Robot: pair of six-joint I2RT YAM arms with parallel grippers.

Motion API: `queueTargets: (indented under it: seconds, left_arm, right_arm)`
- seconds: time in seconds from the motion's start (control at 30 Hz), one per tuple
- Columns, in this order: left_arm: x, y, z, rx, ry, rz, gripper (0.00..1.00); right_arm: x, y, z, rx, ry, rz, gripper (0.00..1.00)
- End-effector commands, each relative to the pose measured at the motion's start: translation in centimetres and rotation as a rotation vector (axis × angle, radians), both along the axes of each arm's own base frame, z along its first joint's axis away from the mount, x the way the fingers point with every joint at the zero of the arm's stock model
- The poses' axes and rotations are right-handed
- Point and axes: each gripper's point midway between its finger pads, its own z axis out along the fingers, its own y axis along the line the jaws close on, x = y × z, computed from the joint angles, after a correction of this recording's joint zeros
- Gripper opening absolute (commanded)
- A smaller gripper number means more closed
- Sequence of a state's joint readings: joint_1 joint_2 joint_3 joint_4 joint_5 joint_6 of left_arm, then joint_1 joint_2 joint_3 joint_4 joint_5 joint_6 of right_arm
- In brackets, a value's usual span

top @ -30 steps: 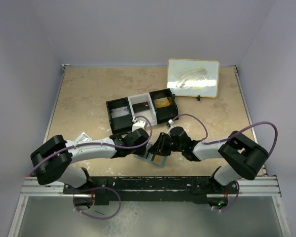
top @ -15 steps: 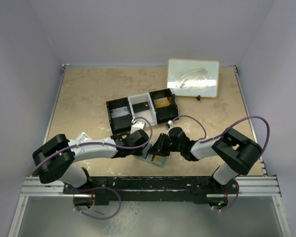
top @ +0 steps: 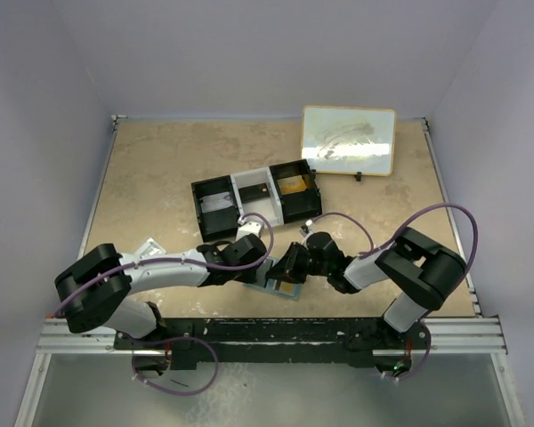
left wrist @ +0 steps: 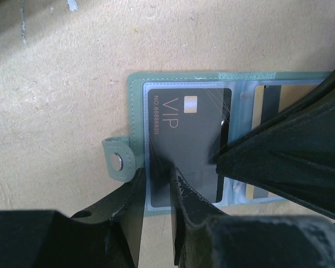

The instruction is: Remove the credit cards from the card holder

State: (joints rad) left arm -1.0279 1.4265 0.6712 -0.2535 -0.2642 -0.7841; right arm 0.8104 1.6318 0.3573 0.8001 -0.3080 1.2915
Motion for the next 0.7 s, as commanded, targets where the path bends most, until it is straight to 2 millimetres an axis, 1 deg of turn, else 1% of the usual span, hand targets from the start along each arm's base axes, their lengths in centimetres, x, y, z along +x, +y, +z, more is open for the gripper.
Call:
queueTargets:
  seconds: [0.0,0.07,0.13,0.17,0.27,0.4,0.43,0.53,0.67]
  left_arm:
    - [-0.3,-2.7,1.7,-0.127,0.0,-0.059,0.2]
    - [-0.4,-3.0,1.8,-0.142,0.003,-0.063,0.2]
    - [-0.4,-3.0,1.7,-0.143,0.004,-0.062,0.2]
    - [-0.3,-2.8,1.7,-0.137,0.001,-0.058,0.2]
    - [-0.3,-2.5,1.6,-0.124,-0.002,-0.05,0.19]
    - [-0.2,-2.2,1.4,-0.112,-0.007,-0.04,0.18]
    - [-0.1,-2.1,1.3,-0.104,-0.01,-0.033,0.18]
    - [0.1,-1.6,1.0,-0.078,-0.015,-0.014,0.17]
    - [0.2,-0.7,0.2,-0.031,-0.009,0.014,0.16]
  right_arm:
    - [0.0,0.7,1.2,0.074,-0.007,0.004,0.2]
    - [0.1,0.8,1.0,0.057,-0.011,0.008,0.21]
    - [0.7,0.6,0.4,0.006,-0.017,-0.008,0.23]
    - [1.0,0.4,0.1,-0.024,-0.017,-0.018,0.26]
    - [1.5,-0.1,-0.3,-0.086,-0.021,-0.033,0.27]
    - [1.5,0.0,0.4,-0.056,-0.049,-0.034,0.16]
    - [1.5,0.0,0.5,-0.052,-0.053,-0.035,0.15]
    - [1.3,-0.2,0.6,-0.053,-0.048,-0.031,0.15]
    - [0.7,-0.1,0.9,-0.032,-0.048,-0.01,0.19]
